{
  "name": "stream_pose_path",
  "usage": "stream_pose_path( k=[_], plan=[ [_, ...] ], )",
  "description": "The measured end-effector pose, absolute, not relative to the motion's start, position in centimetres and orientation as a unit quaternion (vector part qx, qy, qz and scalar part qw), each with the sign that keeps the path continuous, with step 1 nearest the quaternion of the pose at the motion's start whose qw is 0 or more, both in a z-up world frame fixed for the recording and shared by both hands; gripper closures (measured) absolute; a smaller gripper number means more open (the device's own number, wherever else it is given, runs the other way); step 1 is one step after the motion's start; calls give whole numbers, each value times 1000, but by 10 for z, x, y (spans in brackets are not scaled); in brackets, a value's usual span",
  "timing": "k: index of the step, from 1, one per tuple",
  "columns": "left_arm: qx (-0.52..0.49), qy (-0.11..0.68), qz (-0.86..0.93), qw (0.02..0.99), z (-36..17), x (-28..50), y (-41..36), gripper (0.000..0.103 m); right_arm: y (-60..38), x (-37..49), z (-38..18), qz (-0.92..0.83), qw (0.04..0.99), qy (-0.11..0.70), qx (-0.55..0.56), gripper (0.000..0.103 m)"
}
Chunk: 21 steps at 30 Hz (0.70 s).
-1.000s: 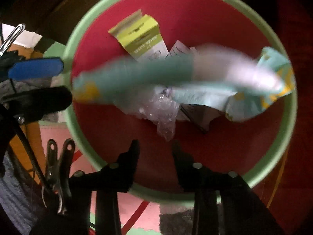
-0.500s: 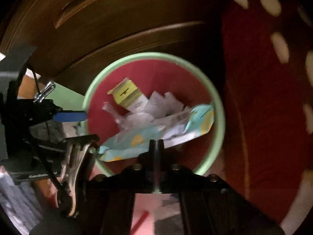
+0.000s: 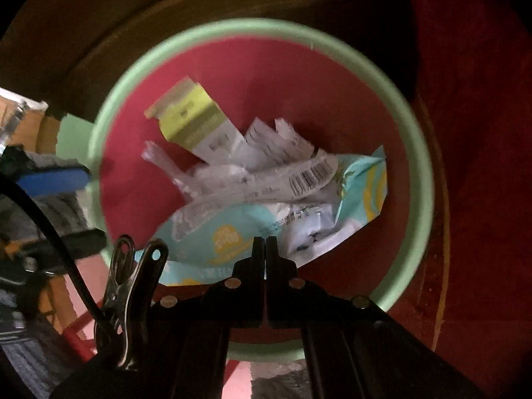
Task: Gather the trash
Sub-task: 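Raise both open grippers out of the bin toward the white tray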
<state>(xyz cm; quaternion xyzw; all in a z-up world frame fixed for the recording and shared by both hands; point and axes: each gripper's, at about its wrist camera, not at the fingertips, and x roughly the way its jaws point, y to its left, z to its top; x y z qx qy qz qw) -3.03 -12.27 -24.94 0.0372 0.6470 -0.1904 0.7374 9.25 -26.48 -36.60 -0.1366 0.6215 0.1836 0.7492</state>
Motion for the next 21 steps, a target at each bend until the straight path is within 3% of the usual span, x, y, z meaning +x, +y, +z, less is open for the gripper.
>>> stream_pose_path(
  k=[7,10,12,15,21],
  plan=[
    [49,641,-190,742,-251,-31,-126,55,-258,84,-335,194,767,594,-149,101],
    [50,631,-192,750,-248,-31,-126,38,-254,73,-327,213,772,577,-164,82],
    [62,621,-196,756,-244,-34,-130,31,-251,65,-323,236,772,562,-179,63],
    [74,605,-206,766,-236,-40,-137,22,-250,54,-310,240,783,534,-210,56],
    [82,565,-234,787,-203,-51,-145,21,-251,36,-275,258,803,476,-251,51]
  ],
)
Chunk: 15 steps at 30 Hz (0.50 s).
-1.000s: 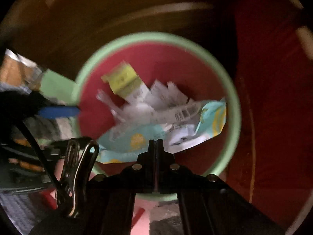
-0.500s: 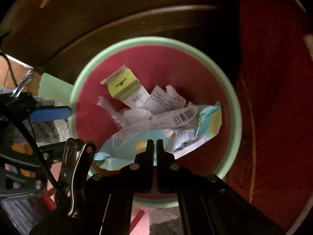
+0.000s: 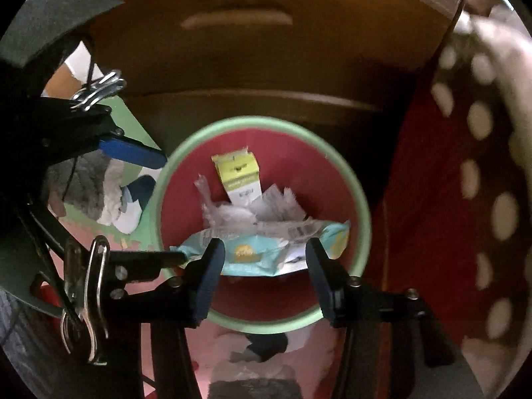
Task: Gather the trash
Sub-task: 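Raise both open grippers out of the bin toward the white tray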
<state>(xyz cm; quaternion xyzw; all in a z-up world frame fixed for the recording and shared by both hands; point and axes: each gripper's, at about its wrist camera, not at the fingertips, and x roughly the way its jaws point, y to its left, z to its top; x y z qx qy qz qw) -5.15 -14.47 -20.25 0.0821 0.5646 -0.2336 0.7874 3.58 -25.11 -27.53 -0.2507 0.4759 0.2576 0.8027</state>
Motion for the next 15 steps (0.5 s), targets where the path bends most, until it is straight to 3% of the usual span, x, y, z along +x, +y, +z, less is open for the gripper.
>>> stream_pose_path(
  k=[15],
  plan=[
    [99,414,-256,868,-88,-65,-147,21,-273,11,-162,332,836,362,-245,46]
  ],
)
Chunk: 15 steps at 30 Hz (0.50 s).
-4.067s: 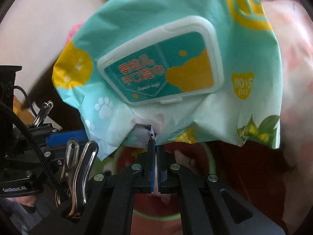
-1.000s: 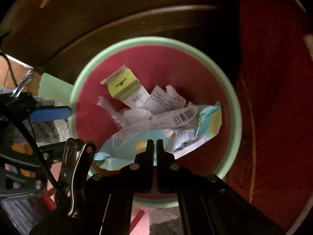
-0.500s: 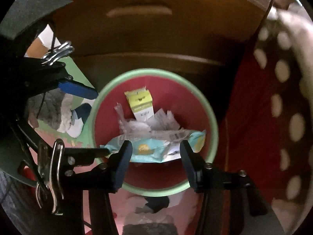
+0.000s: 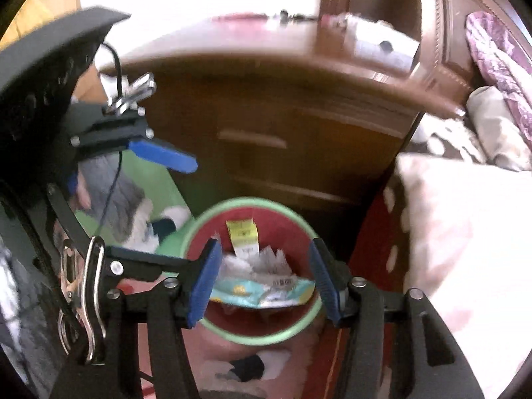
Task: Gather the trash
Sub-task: 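Raise both open grippers out of the bin toward the white tray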
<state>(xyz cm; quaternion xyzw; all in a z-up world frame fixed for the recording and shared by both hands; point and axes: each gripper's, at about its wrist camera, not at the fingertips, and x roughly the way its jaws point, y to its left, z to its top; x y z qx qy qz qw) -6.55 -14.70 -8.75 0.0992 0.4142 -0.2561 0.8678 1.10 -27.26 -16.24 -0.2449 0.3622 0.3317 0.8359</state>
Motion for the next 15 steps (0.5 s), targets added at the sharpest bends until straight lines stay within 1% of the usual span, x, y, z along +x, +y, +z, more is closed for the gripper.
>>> stream_pose_path(
  k=[3,7,10,15],
  plan=[
    [92,388,-244,884,-62,-63,-141,21,-276,20,-140,365,842,355,-178,46],
    [86,352,-227,904,-32,-58,-131,20,-281,42,-114,410,842,345,-62,46],
    [86,327,-208,918,-14,-53,-123,20,-285,62,-91,430,839,333,35,44],
    [66,318,-174,930,11,-28,-100,21,-294,105,-66,417,827,315,207,35]
  ],
)
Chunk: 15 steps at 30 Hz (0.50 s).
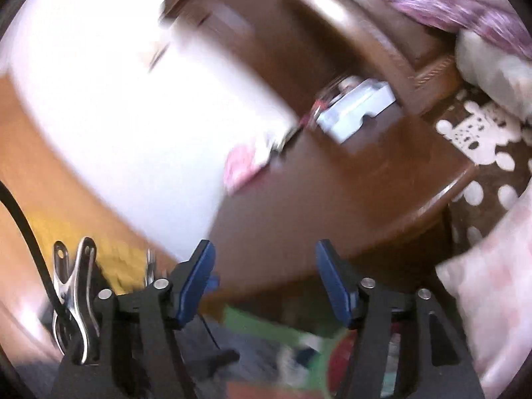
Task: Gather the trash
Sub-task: 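Raise both open grippers out of the bin toward the white tray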
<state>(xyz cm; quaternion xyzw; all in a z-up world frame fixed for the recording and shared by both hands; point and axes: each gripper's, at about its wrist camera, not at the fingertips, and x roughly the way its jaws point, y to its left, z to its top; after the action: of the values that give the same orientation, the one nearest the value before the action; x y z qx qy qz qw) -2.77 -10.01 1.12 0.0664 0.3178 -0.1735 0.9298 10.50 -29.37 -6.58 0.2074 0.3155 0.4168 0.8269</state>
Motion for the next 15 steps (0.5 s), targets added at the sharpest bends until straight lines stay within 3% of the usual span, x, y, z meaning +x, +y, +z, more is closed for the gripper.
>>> stream_pose_path(
  k=[7,15],
  plan=[
    [1,320,-134,938,29,10,-57,21,-291,156,-58,354,829,302,309,33],
    [-25,305,-86,948,39,60,-28,21,-271,173,-51,349,830,299,316,33]
  ],
)
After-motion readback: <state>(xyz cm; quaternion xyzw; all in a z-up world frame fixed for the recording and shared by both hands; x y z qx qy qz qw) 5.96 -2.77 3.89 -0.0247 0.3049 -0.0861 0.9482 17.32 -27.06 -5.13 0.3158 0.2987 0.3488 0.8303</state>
